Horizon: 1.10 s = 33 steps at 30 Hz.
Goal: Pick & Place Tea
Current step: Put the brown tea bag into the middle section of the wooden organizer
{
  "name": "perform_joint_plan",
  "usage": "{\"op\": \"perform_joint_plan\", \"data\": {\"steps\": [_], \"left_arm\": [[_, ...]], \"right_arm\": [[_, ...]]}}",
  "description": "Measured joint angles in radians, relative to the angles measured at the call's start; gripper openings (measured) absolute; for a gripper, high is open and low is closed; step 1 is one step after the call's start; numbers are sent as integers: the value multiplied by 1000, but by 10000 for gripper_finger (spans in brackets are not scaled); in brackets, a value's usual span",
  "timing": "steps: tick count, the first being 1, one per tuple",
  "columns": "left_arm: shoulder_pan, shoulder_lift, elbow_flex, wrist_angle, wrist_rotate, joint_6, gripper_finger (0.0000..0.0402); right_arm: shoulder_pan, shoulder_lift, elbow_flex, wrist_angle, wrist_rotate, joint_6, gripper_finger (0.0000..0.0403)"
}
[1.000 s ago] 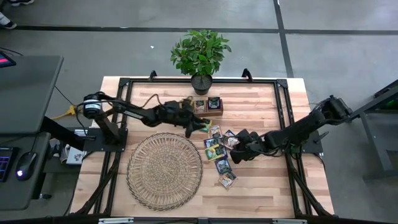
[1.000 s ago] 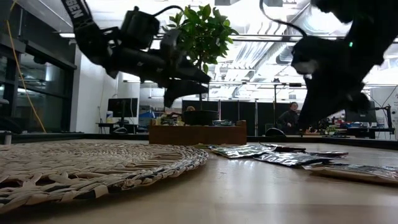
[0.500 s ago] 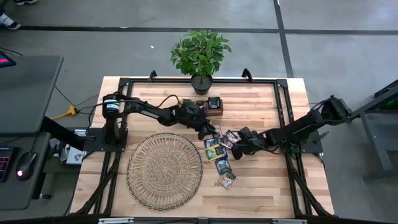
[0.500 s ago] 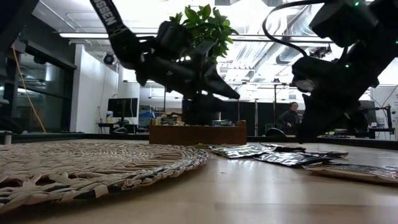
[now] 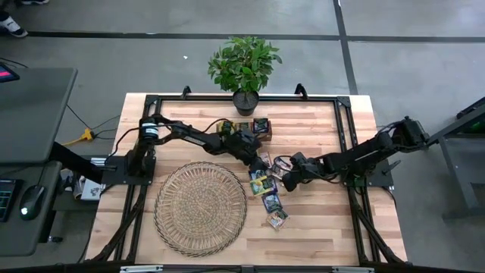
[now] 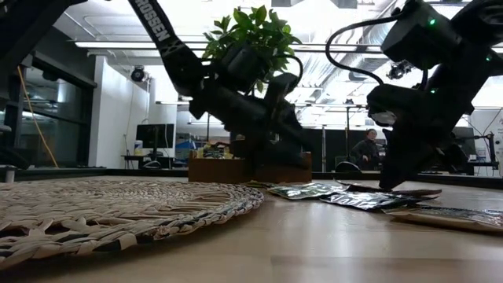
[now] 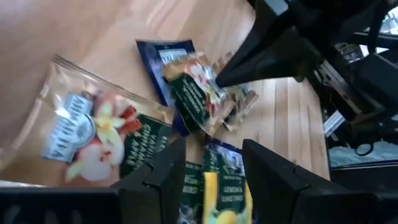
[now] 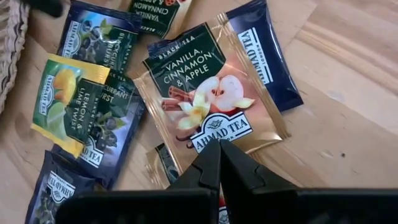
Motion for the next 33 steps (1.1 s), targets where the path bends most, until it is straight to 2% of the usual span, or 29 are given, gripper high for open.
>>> {"op": "perform_joint_plan", "data": {"steps": [8, 12, 17, 33], "left_arm": [[-27, 62, 91, -8, 6, -67, 156], [-31, 74, 154, -128, -21, -87, 156], [-29, 75, 221, -276, -121, -86, 156], [-49, 74, 270, -413, -197, -184, 156]], "right_arm": [[-12, 0, 0, -2, -17, -20, 0], [-12, 0, 0, 0, -29, -28, 0], [-12, 0, 0, 3, -35, -30, 0], [-12, 1, -1, 33, -40, -42, 0]]}}
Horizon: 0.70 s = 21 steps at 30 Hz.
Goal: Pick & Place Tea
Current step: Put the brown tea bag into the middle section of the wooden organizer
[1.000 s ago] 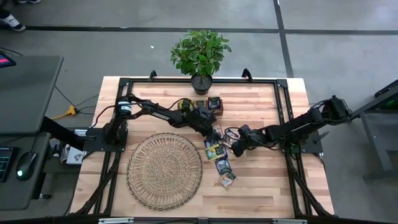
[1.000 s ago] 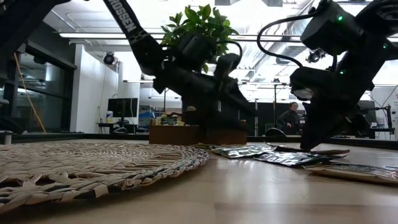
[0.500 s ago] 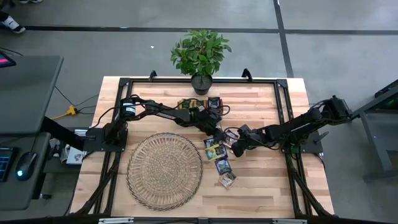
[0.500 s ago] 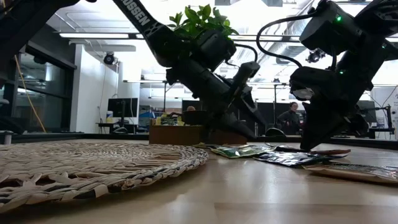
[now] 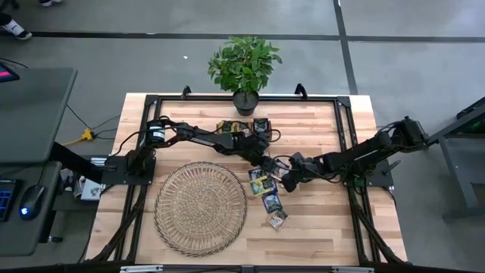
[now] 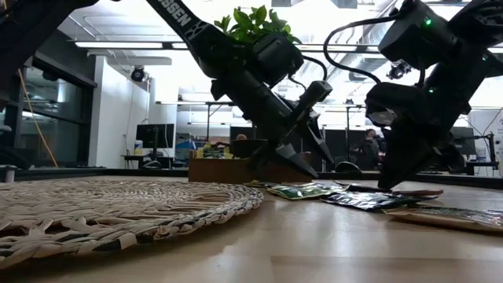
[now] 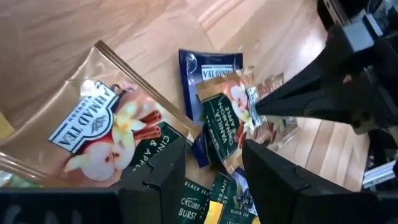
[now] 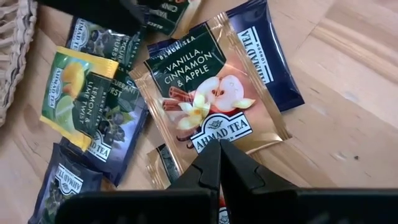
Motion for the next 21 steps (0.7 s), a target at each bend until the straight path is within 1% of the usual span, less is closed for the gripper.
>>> {"op": "perform_joint_plan", "data": {"steps": [4, 15, 21], "left_arm": [[-8, 0, 0, -9, -15, -8, 156], [-41, 0, -1, -26, -58, -36, 156], [-47, 5, -1, -25, -75, -61, 156]], "right_arm": [[0, 0, 0, 29, 4, -13, 0], [0, 0, 0, 31, 7, -14, 0], [0, 0, 0, 78, 8, -33, 0]]}}
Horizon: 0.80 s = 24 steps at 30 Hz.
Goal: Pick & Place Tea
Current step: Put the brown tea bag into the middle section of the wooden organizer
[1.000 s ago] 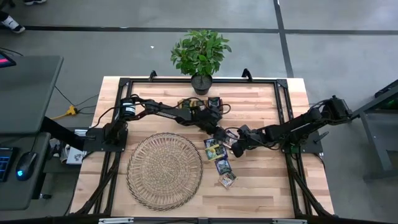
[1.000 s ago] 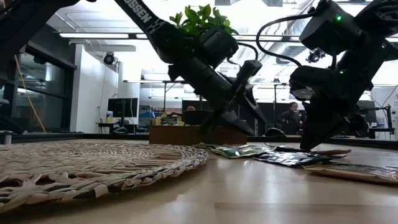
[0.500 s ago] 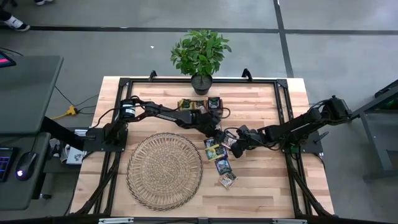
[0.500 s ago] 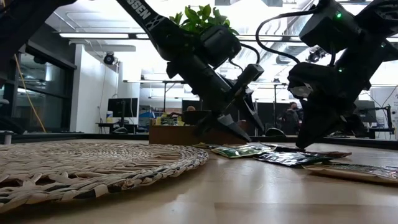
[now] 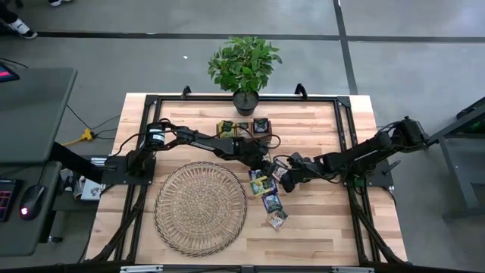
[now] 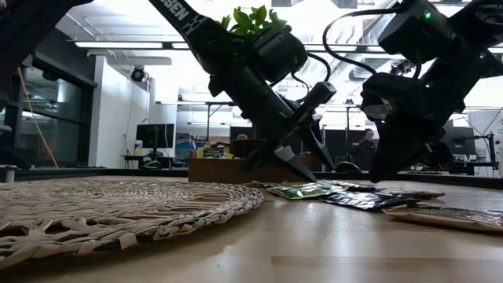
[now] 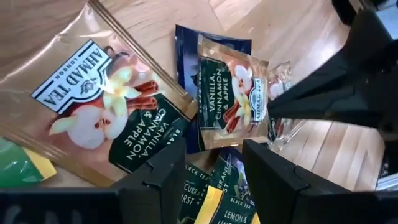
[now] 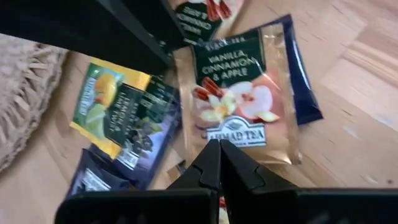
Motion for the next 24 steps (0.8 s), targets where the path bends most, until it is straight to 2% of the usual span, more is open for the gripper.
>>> {"op": "perform_joint_plan", "data": {"steps": [6, 12, 24], "left_arm": [[2, 41, 13, 14, 51, -31, 155], [-4, 55, 17, 18, 7, -49, 155], [-5, 63, 55, -4, 11, -50, 155]], "right_arm": [[1, 0, 0, 7, -3, -4, 0], [1, 17, 0, 11, -30, -7, 0], [1, 37, 0, 54, -73, -7, 0]]}}
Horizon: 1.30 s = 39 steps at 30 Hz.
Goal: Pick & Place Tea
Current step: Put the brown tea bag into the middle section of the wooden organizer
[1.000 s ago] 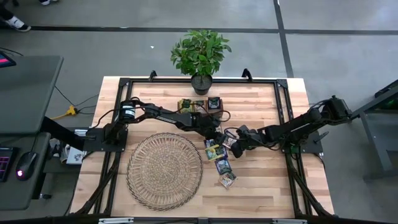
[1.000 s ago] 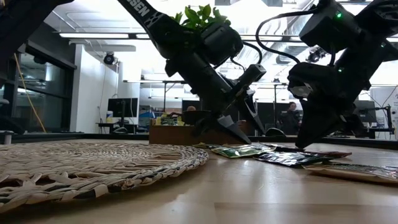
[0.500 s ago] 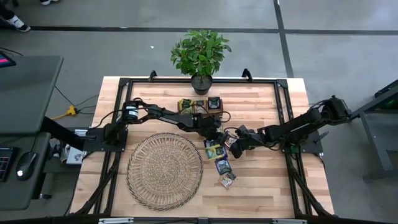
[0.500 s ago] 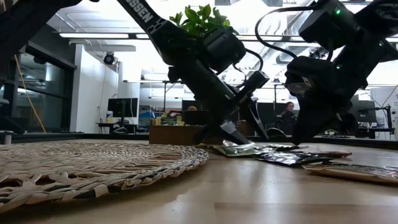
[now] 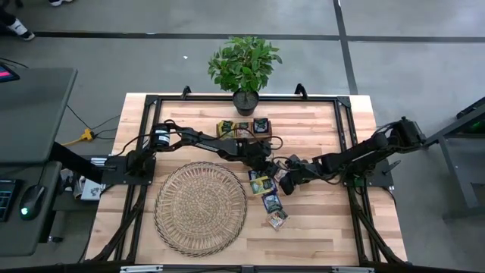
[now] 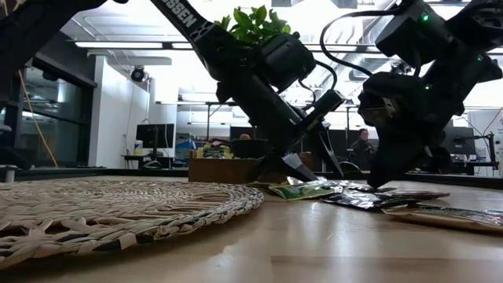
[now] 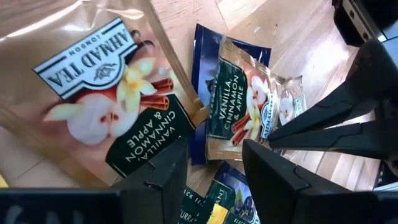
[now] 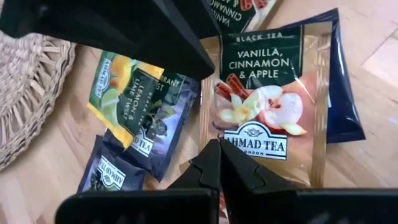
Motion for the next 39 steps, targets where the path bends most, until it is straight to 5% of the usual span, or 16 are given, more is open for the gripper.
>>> {"op": "perform_joint_plan", "data": {"steps": [23, 34, 39], "left_arm": [[-15, 2, 0, 15, 37, 0, 152], [-13, 3, 0, 9, 35, 14, 10], [-13, 3, 0, 11, 35, 25, 8]], "right_arm": [[0, 1, 0, 9, -21, -26, 0], [0, 1, 0, 9, -25, -27, 0], [0, 1, 0, 9, -35, -34, 0]]}}
